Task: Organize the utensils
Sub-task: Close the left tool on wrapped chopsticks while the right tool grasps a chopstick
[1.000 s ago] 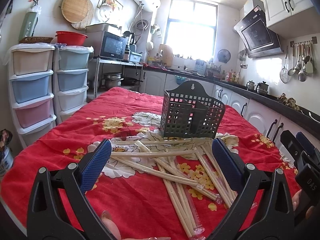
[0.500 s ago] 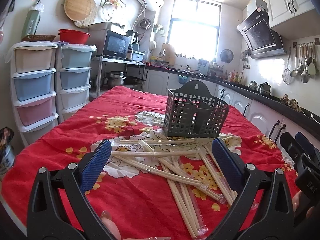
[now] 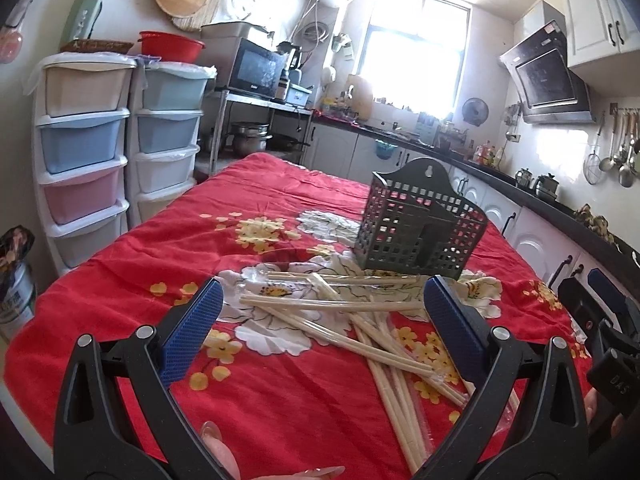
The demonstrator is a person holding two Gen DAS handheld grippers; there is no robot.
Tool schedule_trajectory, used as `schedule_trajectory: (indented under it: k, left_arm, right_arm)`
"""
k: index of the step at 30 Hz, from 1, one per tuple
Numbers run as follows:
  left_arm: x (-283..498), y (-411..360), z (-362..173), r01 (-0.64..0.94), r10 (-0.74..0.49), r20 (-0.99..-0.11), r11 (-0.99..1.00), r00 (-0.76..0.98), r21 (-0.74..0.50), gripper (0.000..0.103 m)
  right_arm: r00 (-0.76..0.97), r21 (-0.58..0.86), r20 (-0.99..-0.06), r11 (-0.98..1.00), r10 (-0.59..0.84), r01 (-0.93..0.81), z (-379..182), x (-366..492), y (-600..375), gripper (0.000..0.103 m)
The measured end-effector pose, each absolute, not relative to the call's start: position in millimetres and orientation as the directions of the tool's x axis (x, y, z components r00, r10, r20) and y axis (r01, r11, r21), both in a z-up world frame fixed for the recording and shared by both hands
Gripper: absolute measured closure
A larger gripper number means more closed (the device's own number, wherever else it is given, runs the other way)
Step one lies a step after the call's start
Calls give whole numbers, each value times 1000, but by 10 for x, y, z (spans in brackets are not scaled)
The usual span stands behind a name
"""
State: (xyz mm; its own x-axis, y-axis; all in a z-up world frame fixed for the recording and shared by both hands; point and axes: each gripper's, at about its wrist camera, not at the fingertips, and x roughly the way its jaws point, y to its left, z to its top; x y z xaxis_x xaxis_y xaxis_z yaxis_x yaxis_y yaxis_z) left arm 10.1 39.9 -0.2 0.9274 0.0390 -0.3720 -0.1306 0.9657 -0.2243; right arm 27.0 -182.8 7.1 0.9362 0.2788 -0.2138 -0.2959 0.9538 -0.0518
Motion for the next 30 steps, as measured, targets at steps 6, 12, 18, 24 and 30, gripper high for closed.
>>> schedule_trajectory:
  k: [6, 12, 18, 24, 30]
  left_arm:
    - [209, 601, 18, -157, 31, -427, 952, 904, -263, 10]
    - [362, 762, -13, -145, -37, -483, 932, 875, -333, 10]
    - [598, 868, -176, -183, -71, -588, 915, 806, -360, 10]
    - [762, 1069, -362, -217, -129, -632, 871, 764, -440, 11]
    - [917, 1256, -528, -254, -201, -658, 810, 725, -528, 33]
  right_arm:
    - [899, -62, -283, 929, 333, -364, 115, 461, -1670, 6]
    - [870, -58, -333, 913, 364, -404, 169, 649, -1584, 6]
    - [854, -66, -375, 909, 360, -412, 165, 824, -1565, 6]
    - [829, -70, -438, 906, 348, -417, 102, 1072, -1549, 7]
    - [771, -23, -528, 902, 356, -432, -25, 1362, -1578, 22]
